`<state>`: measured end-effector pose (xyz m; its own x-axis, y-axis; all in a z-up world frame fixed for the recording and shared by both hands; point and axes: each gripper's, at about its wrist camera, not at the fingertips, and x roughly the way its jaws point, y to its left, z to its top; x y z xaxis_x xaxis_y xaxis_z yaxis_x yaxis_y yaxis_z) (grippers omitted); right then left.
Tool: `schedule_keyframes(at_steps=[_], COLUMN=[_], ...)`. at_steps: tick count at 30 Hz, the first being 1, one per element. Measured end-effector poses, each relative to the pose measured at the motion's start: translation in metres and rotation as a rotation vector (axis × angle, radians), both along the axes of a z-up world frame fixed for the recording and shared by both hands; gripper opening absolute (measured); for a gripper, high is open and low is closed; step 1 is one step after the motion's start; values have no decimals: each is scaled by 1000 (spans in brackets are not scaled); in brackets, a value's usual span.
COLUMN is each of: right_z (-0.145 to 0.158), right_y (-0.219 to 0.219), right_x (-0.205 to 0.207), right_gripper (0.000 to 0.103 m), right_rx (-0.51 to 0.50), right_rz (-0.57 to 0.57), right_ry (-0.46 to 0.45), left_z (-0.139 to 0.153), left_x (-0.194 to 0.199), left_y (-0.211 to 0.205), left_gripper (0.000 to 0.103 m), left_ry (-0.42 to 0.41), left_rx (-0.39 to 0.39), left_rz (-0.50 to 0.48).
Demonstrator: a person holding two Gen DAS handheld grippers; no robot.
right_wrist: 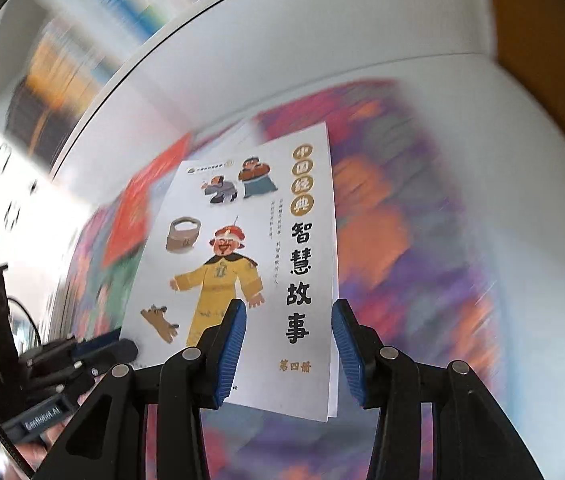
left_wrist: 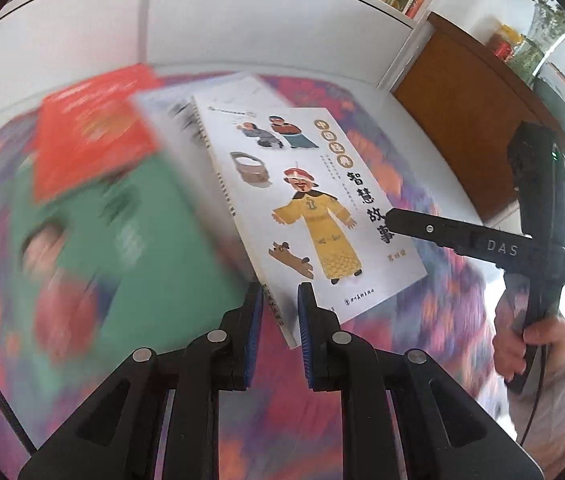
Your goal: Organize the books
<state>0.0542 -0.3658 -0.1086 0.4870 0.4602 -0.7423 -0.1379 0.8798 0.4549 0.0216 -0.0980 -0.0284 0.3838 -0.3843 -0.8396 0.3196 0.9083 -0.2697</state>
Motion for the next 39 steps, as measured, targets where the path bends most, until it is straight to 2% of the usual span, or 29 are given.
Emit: schedule_keyframes(at_steps=[2,4,6,9,13,17,19,21,23,25,27,30,31,36,39], right_z=[-6,-12,-13,-21,-22,-20,-16,-16,-19,-22,-23,-30,-33,-41,-44], right_y=[23,45,70,101,108,108,120,126,138,146,147,135,132,123,120], right_x=[-22,-47,-70,-76,-65,-52,-49,-59,-71,-81,-84,-81,-79,-69,-61], right_gripper=[45,45,45,46,45,48,48,48,48,48,48,48,48,48,47], right_rx=[-10,11,-21,-100,-121,-108,-110,-67,-7,24,1,99,123,236,307], right_rz=[49,79,131,157,93,46,54,91,176,249,253,228,226,213,211], right_ry=[4,16,-16,-25,-47,-14,11,54,106,134,116,136,136,143,161], left_z=[-3,-11,-21,-29,-25,-30,-32,-31,-31,-30,-27,-25,-26,-37,-43], left_x=[-30,-62,-76,-66,-47,-36,-44,-56,-73,-80,-79,-62,-56,-18,-12], left_y=[25,57,78,97,96,93,94,97,105,116,131,146,149,164,178], left_gripper=[14,16,16,16,18,19,19,19,19,19,19,19,19,19,19], left_ry=[16,67,92,94,24,36,46,54,55,43,42,32,37,171,245], left_rx=[-5,-64,-73,-99,-89,-151,-152,-144,-134,-124,-107,-89,-99,-253,-332], left_rz=[9,32,45,86,68,45,14,-22,-43,-27,-9,-14,-14,-60,-16])
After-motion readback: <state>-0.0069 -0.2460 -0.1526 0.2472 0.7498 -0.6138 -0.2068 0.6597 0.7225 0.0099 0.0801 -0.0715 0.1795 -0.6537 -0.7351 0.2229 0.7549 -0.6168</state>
